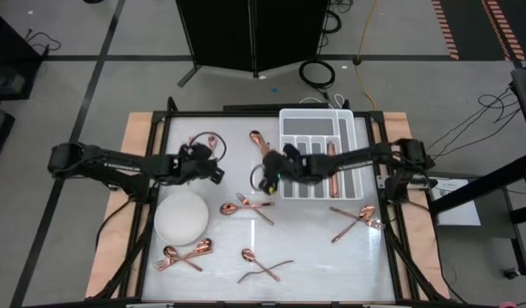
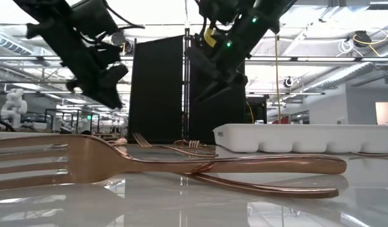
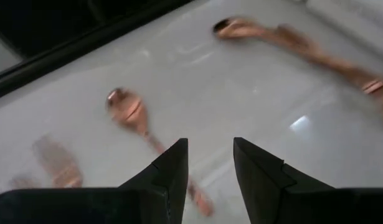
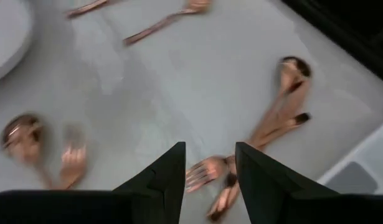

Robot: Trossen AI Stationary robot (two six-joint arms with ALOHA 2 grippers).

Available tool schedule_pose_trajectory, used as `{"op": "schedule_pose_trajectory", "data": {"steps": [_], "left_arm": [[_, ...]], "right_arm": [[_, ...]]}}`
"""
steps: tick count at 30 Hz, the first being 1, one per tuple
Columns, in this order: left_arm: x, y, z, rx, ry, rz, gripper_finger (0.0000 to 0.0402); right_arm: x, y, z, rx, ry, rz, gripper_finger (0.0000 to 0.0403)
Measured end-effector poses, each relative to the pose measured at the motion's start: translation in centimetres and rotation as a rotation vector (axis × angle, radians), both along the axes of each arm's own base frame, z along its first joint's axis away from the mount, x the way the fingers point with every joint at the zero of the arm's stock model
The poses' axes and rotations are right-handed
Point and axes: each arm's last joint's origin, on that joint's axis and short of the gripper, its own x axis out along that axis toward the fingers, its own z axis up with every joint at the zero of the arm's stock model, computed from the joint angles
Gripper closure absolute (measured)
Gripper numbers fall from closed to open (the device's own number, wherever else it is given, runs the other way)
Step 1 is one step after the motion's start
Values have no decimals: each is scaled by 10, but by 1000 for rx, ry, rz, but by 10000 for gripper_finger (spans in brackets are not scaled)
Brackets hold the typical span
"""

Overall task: Sort silverware
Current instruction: Put the bronze knife into the silverware tray

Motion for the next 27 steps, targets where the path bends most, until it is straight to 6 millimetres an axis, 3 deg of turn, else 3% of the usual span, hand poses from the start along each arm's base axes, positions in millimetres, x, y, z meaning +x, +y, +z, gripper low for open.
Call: {"op": "schedule_pose_trajectory", "data": {"steps": [6, 12, 19, 27], "left_arm": [[4, 11, 3, -8, -4, -95, 274], [2, 14, 1, -24, 46, -159, 274], [9, 32, 14, 67, 33, -301, 274], [7, 50, 20, 102, -1, -259, 274]], "right_arm": [[0, -59, -17, 101, -4, -77, 273], [8, -92, -15, 78, 63, -116, 273], [25, -104, -28, 107, 274, -96, 274], [35, -91, -36, 138, 438, -64, 274]]}}
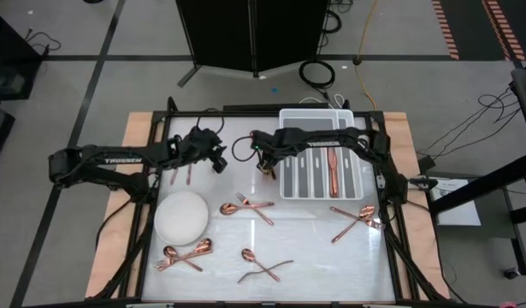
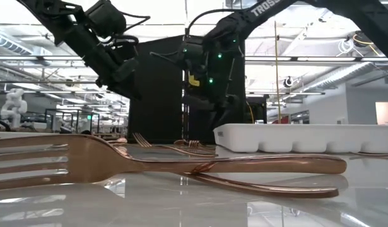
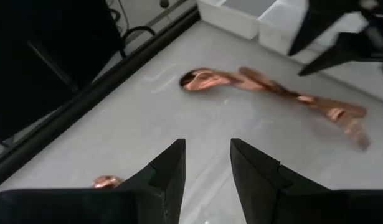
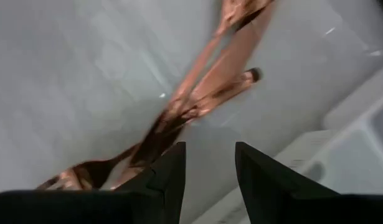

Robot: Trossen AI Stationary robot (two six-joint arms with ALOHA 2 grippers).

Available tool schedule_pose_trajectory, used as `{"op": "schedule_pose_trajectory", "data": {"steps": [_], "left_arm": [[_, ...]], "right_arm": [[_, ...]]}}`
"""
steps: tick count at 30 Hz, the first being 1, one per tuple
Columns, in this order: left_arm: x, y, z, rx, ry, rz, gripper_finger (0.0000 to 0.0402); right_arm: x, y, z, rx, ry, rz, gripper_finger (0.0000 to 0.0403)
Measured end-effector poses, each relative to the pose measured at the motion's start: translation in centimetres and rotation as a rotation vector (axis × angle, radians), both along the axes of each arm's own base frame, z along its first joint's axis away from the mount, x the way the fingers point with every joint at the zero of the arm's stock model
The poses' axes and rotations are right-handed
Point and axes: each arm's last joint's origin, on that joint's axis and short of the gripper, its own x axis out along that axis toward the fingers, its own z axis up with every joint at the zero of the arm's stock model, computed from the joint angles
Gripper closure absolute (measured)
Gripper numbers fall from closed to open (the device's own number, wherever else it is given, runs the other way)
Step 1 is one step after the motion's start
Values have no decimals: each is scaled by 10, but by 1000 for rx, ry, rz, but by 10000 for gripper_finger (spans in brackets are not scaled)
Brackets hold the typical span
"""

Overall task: Sort silverware
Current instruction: Put the bronze knife into the silverware tray

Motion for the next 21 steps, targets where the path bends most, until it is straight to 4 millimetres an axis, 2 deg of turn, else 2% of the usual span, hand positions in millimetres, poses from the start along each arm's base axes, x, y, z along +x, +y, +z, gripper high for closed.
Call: {"op": "schedule_pose_trajectory", "data": {"steps": [10, 21], "left_arm": [[-5, 12, 0, 16, 11, 44, 274], [-5, 13, 0, 3, 4, 37, 274]], "right_arm": [[7, 6, -17, -6, 26, -4, 274], [12, 20, -22, -8, 27, 22, 274]]}}
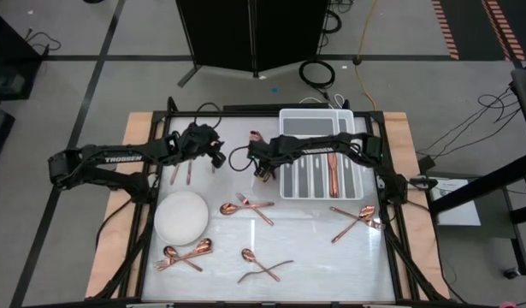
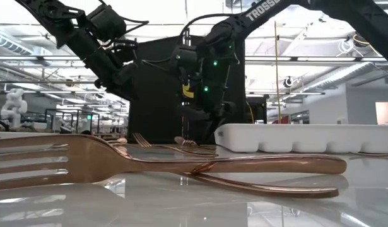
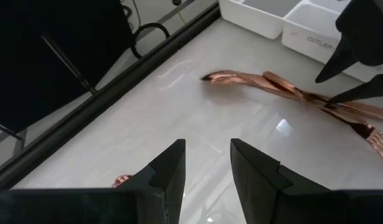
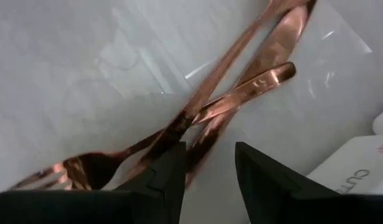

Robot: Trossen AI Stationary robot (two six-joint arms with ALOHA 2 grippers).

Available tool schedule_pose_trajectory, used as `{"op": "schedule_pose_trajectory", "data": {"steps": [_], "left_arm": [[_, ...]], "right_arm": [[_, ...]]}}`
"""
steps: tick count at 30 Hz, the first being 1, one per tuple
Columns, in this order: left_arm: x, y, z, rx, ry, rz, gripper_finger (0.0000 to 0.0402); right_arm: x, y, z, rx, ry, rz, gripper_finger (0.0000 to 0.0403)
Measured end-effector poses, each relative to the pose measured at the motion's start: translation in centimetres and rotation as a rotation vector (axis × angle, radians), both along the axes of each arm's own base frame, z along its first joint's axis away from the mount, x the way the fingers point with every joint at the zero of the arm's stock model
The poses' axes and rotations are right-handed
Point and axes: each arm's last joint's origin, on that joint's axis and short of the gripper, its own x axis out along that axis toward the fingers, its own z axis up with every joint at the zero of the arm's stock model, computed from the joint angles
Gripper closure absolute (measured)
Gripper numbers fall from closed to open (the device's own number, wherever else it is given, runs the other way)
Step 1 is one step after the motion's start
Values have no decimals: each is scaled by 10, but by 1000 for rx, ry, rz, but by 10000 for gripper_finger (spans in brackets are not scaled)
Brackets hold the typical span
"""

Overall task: Sort silverware
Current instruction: Put the bronze knife into the silverware tray

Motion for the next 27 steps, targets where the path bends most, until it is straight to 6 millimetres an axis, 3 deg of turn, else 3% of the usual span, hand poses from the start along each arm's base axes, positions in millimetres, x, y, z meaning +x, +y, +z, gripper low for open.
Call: {"op": "schedule_pose_trajectory", "data": {"steps": [12, 18, 27], "left_arm": [[0, 0, 0, -4, -3, 2, 274], [1, -1, 0, -32, -15, -34, 274], [1, -2, 0, -49, -22, -58, 274]], "right_arm": [[11, 15, 7, -15, -49, 51, 274], [9, 3, 21, -21, -38, -60, 274], [4, -12, 11, 83, -31, -146, 274]]}}
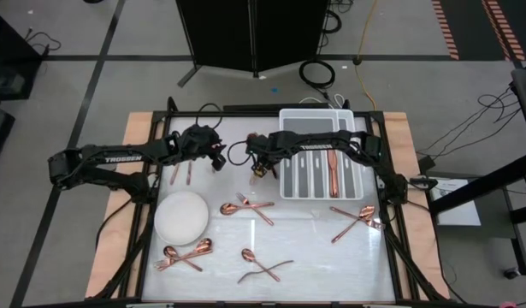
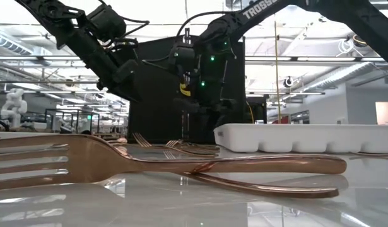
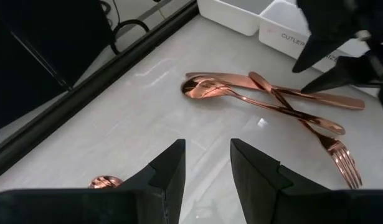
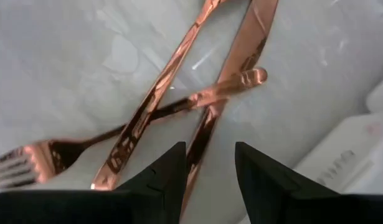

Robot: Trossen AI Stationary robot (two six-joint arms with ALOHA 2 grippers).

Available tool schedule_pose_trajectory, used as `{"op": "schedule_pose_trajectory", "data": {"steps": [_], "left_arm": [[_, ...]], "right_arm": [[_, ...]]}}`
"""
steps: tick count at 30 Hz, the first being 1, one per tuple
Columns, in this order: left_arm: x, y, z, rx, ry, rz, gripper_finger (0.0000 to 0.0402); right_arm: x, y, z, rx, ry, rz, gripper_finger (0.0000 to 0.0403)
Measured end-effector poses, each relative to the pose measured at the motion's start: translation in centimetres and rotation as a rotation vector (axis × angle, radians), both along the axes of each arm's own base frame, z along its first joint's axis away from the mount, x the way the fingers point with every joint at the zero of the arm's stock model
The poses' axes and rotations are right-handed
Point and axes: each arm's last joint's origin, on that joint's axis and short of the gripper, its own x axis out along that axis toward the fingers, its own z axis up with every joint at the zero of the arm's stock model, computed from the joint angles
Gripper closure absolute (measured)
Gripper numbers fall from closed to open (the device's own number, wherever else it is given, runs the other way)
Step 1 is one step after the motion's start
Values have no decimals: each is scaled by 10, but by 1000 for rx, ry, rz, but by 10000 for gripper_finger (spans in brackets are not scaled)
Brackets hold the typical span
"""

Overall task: Sort silverware
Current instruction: Put the bronze knife into the silverware tray

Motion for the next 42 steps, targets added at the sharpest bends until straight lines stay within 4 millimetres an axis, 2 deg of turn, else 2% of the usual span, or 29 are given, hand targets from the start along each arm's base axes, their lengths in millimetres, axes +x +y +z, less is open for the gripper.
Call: {"op": "schedule_pose_trajectory", "data": {"steps": [13, 17, 27, 38, 42], "left_arm": [[0, 0, 0, 0, 0, -1, 274], [0, 0, 0, 0, 0, -1, 274], [0, 0, 0, 0, 0, -1, 274], [0, 0, 0, 0, 0, -1, 274], [0, 0, 0, -9, -4, -13, 274]], "right_arm": [[4, 0, -25, 70, 35, 19, 274], [3, 0, -26, 83, 46, 18, 290], [2, 2, -25, 89, 59, 23, 384], [-4, 3, -6, 83, 39, 22, 396], [-3, 3, -5, 81, 25, 17, 396]]}}
